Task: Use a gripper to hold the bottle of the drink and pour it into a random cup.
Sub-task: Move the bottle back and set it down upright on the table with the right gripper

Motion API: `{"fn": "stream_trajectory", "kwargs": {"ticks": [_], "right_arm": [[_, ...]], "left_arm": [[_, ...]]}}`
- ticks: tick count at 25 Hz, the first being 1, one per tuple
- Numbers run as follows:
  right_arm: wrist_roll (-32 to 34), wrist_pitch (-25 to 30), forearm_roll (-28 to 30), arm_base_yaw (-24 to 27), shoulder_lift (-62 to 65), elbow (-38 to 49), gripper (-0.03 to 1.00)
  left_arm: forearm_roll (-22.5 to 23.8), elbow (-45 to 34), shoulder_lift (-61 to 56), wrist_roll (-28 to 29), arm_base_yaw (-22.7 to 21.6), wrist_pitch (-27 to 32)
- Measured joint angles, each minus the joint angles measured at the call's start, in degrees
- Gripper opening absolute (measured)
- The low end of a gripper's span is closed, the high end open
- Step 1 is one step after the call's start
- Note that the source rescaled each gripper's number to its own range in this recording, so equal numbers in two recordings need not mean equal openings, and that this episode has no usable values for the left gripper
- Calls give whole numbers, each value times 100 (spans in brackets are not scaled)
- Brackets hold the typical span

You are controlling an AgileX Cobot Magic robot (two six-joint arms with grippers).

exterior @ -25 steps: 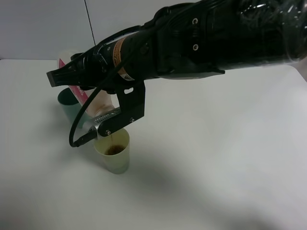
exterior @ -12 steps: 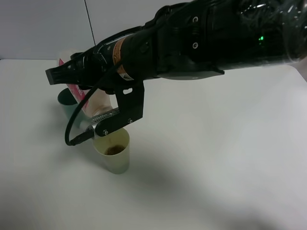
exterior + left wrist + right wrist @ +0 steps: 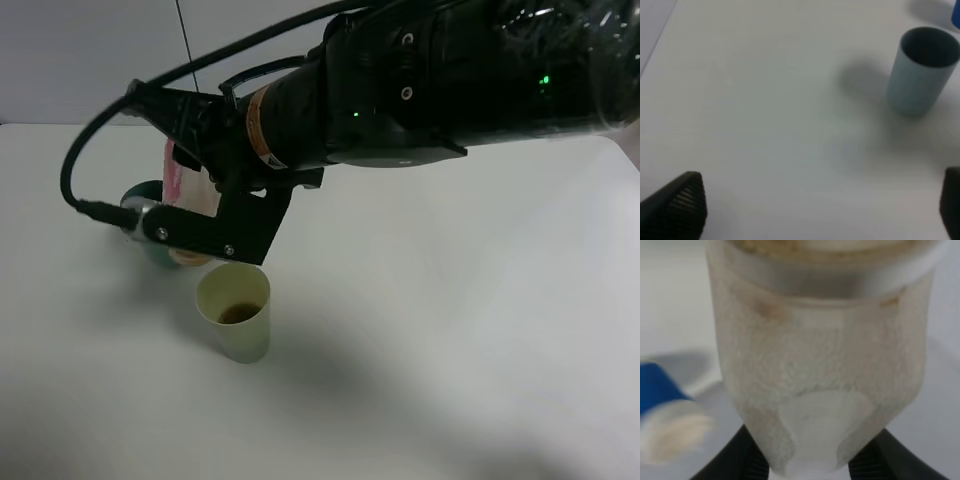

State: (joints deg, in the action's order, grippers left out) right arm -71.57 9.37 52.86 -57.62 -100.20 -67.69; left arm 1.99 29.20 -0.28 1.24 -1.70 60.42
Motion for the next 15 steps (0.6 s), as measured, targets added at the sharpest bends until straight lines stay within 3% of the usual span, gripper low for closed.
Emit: {"fn": "stream_trajectory", "kwargs": {"ticks": [6, 9, 15], "right_arm": [[2592, 801, -7, 0, 0, 0, 0], [4192, 1174, -117, 0, 0, 0, 0], [7157, 1168, -609, 101, 0, 0, 0]], "left_arm": [[0, 0, 0, 0, 0, 0], [0, 0, 0, 0, 0, 0], [0, 0, 0, 0, 0, 0]]}}
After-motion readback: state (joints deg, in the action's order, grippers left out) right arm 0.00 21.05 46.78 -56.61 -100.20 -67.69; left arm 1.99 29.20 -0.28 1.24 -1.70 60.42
